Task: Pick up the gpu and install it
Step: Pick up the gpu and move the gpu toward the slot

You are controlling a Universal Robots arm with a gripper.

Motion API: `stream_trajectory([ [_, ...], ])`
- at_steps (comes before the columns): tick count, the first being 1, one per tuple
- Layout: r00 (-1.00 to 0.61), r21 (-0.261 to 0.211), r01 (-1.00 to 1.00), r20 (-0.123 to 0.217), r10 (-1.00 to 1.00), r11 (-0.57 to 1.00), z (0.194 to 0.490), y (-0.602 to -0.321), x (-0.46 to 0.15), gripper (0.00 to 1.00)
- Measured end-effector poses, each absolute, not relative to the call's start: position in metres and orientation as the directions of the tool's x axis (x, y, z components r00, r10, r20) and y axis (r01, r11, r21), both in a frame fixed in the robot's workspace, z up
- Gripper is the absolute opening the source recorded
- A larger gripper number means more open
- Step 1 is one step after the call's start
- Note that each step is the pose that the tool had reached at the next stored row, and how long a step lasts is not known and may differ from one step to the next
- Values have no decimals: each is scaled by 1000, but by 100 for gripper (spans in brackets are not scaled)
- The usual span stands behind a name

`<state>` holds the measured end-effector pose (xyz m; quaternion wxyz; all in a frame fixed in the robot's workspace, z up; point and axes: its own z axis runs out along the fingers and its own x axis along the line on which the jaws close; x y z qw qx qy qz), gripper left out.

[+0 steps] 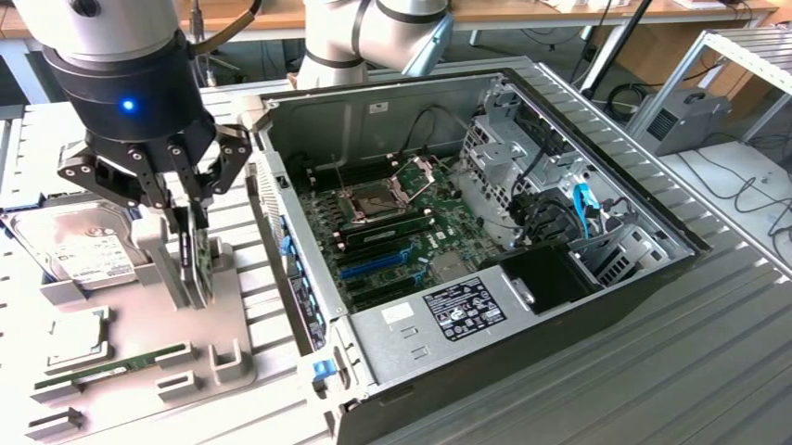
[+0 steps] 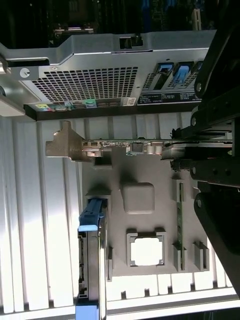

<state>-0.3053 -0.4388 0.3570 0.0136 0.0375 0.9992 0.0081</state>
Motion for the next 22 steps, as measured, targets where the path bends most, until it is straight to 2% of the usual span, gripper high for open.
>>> stream_trajectory([
  [22,-997,20,75,-26,75,997,370,-437,-305,26],
])
